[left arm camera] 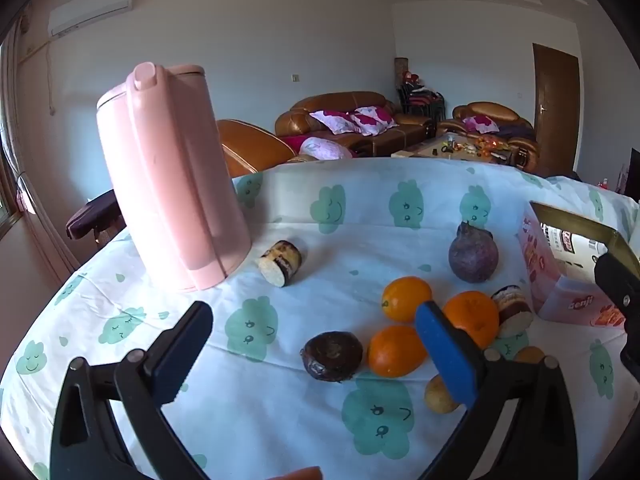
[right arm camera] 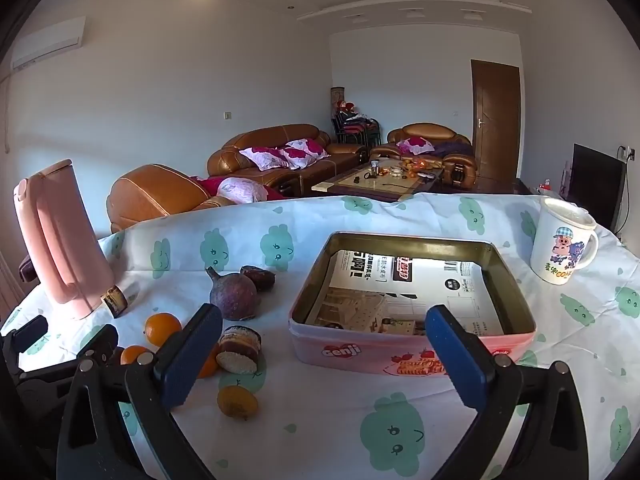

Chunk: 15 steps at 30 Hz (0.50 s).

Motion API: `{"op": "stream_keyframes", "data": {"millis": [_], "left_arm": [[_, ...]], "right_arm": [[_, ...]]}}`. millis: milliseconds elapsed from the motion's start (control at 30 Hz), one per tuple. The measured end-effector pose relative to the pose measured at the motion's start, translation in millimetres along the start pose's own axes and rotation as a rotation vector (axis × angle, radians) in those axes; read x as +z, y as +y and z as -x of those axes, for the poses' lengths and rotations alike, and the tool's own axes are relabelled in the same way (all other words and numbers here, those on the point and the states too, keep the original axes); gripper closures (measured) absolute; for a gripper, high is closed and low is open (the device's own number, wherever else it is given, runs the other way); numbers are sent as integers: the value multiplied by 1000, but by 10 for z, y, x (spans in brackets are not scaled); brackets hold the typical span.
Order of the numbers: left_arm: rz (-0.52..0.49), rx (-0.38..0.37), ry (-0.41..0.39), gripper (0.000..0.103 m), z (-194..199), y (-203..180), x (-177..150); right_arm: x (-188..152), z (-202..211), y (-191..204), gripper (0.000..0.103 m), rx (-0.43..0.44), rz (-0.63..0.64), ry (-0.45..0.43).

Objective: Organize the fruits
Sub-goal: 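Move both tools toward the two brown kiwis on the cloth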

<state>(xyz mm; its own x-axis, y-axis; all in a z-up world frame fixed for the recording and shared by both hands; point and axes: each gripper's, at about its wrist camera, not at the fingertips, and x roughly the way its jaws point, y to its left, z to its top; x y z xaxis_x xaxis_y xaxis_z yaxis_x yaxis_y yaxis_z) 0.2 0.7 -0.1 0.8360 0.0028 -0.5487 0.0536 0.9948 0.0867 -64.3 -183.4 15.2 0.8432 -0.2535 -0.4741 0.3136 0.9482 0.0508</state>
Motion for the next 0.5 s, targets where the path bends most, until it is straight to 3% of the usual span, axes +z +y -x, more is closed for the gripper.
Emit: {"op": "stream_keyframes", "data": {"millis": [500], "left_arm": [[21,-13,4,0,85,66,29]], "right_arm": [[-21,-103,-31,1,-16,-1,49]]}}
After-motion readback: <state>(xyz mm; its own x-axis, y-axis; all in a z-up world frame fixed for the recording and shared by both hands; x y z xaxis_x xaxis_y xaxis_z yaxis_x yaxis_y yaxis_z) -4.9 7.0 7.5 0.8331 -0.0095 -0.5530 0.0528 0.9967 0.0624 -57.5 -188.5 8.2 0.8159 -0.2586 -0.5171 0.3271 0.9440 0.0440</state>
